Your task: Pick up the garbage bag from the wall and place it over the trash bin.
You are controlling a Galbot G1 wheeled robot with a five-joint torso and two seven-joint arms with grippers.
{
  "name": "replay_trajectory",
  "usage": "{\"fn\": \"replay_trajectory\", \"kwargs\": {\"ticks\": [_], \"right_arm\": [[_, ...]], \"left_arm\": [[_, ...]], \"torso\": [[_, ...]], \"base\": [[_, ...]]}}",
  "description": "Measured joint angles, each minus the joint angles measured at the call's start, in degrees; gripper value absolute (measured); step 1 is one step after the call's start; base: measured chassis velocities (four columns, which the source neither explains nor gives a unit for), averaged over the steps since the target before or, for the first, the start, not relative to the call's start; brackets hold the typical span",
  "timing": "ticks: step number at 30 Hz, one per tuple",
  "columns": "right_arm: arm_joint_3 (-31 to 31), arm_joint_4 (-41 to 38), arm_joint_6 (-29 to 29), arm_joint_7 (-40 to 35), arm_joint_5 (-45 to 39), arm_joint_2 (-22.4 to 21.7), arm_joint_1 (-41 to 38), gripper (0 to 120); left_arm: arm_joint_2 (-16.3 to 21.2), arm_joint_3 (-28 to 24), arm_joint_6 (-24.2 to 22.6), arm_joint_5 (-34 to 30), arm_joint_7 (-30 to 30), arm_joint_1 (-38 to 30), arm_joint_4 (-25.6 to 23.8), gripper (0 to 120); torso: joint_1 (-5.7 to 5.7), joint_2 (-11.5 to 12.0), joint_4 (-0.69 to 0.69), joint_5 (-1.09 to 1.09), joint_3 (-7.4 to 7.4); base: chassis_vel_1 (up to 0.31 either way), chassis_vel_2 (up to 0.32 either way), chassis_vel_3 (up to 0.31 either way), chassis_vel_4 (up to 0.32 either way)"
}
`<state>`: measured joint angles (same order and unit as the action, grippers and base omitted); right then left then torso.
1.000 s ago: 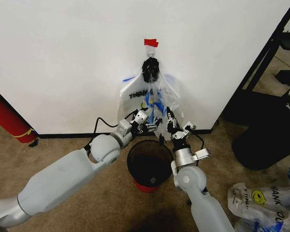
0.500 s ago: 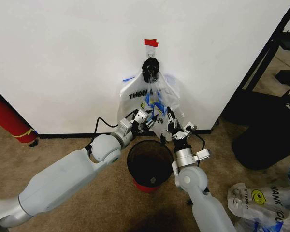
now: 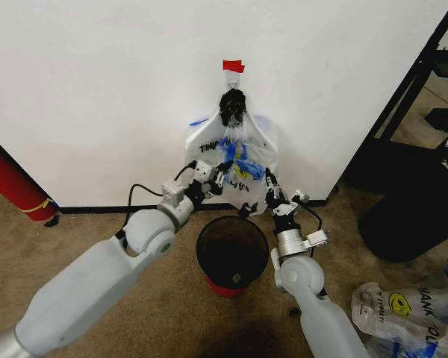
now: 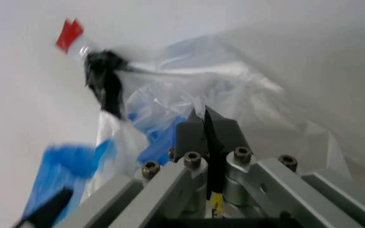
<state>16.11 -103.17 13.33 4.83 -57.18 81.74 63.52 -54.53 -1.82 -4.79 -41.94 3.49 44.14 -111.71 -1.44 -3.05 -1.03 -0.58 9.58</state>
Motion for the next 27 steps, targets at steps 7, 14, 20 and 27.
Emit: {"fn": "replay_trajectory", "kwargs": {"ticks": [7, 14, 20, 27], "right_arm": [[1.10, -0.15, 1.26, 2.30, -6.88, 0.45, 2.85, 0], [0.53, 1.30, 2.12, 6.62, 0.73, -1.46, 5.09, 3], [1.75, 1.64, 5.20, 9.54, 10.72, -3.93, 5.18, 25], [7.60, -0.87, 9.46, 17.58, 22.74, -7.44, 6.10, 51]], "left_arm": [[-2.91, 3.88, 4.96, -1.52, -1.07, 6.30, -0.18, 0], [-3.64, 4.13, 5.74, -2.20, -1.28, 6.87, -1.21, 0], [-2.88, 3.91, 5.48, -2.24, -1.40, 6.97, -2.44, 0], [-2.37, 3.65, 5.05, -2.17, -1.40, 6.87, -3.27, 0]], "torso": [[0.00, 0.00, -0.01, 0.00, 0.00], [0.00, 0.00, -0.01, 0.02, 0.00], [0.00, 0.00, 0.00, 0.00, 0.00], [0.00, 0.00, -0.01, 0.02, 0.00]], "base": [[0.000, 0.000, 0.000, 0.000], [0.000, 0.000, 0.000, 0.000], [0.000, 0.000, 0.000, 0.000], [0.000, 0.000, 0.000, 0.000]]}}
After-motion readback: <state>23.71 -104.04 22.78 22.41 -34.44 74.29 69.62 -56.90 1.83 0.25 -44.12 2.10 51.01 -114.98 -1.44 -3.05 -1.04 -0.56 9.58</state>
